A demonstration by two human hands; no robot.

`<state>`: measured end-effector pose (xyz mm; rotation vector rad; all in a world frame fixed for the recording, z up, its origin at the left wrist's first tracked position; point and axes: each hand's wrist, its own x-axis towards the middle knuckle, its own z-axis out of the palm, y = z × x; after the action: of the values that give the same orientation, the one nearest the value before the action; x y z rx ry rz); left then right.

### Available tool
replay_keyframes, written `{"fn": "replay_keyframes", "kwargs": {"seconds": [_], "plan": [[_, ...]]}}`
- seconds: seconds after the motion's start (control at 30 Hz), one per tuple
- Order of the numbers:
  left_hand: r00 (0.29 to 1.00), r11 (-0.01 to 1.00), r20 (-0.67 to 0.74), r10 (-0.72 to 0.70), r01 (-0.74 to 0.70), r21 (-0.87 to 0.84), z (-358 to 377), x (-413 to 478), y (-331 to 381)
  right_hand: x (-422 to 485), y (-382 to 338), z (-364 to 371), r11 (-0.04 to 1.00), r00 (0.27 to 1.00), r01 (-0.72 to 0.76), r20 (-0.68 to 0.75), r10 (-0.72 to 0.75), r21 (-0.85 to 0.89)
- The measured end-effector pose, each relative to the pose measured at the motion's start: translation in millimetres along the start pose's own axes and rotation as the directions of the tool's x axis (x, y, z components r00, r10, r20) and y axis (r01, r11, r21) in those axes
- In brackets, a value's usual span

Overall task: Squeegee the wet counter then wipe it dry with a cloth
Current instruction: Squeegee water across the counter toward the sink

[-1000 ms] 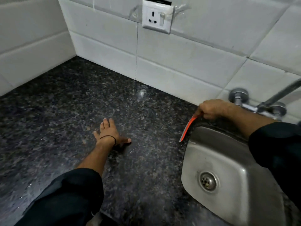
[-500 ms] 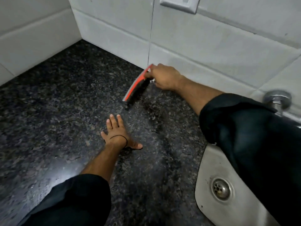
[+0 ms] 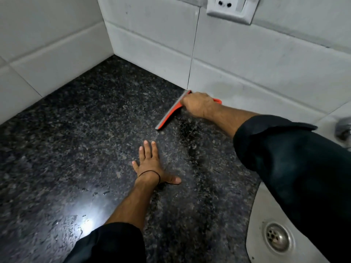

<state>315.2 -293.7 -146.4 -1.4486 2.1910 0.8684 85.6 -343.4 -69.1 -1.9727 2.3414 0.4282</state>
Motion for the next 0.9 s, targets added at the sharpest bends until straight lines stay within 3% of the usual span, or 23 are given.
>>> {"fn": "replay_keyframes", "kwargs": {"seconds": [0.17, 0.4, 0.6, 0.77, 0.9], "plan": [[1.0, 1.0, -0.026, 0.01, -0.011, -0.021, -5, -2, -4, -71, 43, 28, 0.988, 0.989, -0.125, 0.095, 0.117, 0.087], [0.991, 1.0, -0.131, -0.006, 0.006, 0.004, 0, -22, -7, -209, 94, 52, 0.931, 0.905, -0.364, 0.233, 0.355, -0.007], [0.955, 0.991, -0.275, 0.113, -0.09, 0.095, 22, -41, 16, -280, 89, 21, 0.942, 0.876, -0.299, 0.347, 0.334, -0.154], [0.955, 0.993, -0.28, 0.097, -0.112, -0.038, 31, -59, 0, -278, 68, -10, 0.925, 0.907, -0.328, 0.211, 0.365, -0.191], [0.964, 0.996, -0.259, -0.061, 0.044, -0.071, 42, -85, -22, -235, 36, -16, 0.967, 0.965, -0.247, 0.068, 0.252, -0.066]]}}
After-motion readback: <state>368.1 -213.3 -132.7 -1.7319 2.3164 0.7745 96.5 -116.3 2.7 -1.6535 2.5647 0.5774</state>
